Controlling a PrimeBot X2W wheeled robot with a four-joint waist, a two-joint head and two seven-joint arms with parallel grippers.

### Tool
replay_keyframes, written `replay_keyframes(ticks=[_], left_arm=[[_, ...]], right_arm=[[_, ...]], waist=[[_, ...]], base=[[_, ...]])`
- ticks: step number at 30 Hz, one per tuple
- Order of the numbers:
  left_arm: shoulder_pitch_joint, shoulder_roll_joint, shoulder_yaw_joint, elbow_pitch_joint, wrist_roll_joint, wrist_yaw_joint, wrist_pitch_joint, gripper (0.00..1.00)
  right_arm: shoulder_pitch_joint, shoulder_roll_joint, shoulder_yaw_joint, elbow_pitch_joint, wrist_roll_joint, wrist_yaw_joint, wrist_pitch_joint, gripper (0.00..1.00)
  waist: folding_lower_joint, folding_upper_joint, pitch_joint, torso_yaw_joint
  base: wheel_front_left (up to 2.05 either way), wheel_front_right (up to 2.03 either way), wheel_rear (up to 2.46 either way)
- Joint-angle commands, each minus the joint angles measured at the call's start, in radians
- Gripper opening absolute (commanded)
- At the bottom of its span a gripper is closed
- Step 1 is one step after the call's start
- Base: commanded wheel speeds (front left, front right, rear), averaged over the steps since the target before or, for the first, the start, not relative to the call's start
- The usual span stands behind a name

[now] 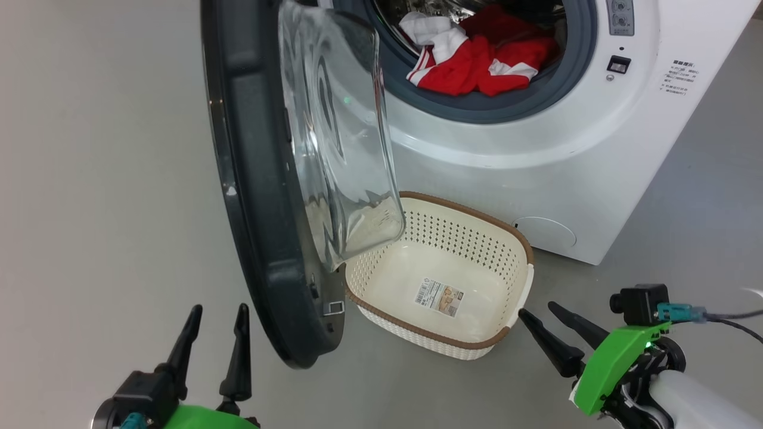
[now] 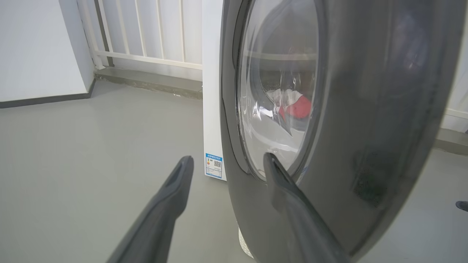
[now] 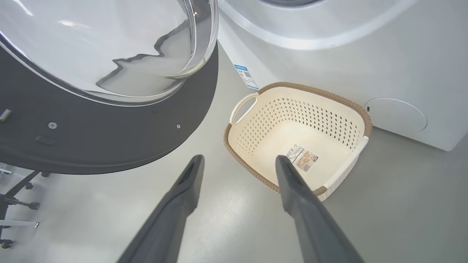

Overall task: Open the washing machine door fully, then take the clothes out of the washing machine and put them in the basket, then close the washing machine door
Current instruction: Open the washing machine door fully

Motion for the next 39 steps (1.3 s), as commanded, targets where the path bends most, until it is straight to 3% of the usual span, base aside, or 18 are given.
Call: replay_keyframes(ticks=[1, 8, 16, 22, 30, 39], left_arm=[[-0.013, 0.016, 0.037, -0.020, 0.010, -0.001, -0.008, 1.00], [-0.009, 0.016, 0.043, -0.020, 0.008, 0.001, -0.008, 1.00], [-0.011, 0.016, 0.048, -0.024, 0.003, 0.004, -0.008, 1.00], [-0.014, 0.016, 0.046, -0.023, 0.003, 0.003, -0.008, 1.00], [-0.012, 0.016, 0.043, -0.028, 0.003, 0.004, -0.008, 1.00], [-0.007, 0.016, 0.041, -0.031, 0.002, 0.002, -0.008, 1.00]], right_arm=[[-0.010, -0.014, 0.024, -0.001, -0.026, 0.002, -0.057, 1.00], [-0.026, -0.001, 0.038, 0.066, -0.152, 0.002, -0.173, 1.00], [0.066, 0.060, -0.247, -0.052, -0.442, 0.002, -0.175, 1.00], [0.151, 0.115, -0.384, -0.132, -0.601, 0.002, -0.175, 1.00], [0.231, 0.183, -0.535, -0.231, -0.727, 0.002, -0.175, 1.00], [0.275, 0.224, -0.627, -0.277, -0.797, 0.002, -0.175, 1.00]], waist=[[0.0000, -0.0001, -0.001, 0.000], [0.0000, -0.0001, -0.006, 0.000], [0.0000, -0.0001, -0.002, -0.003], [0.0000, -0.0001, -0.004, 0.003], [0.0000, -0.0001, -0.008, 0.009], [0.0000, -0.0001, -0.012, 0.011]], base=[[0.00, 0.00, 0.00], [0.00, 0.00, 0.00], [0.00, 0.00, 0.00], [0.00, 0.00, 0.00], [0.00, 0.00, 0.00], [0.00, 0.00, 0.00]])
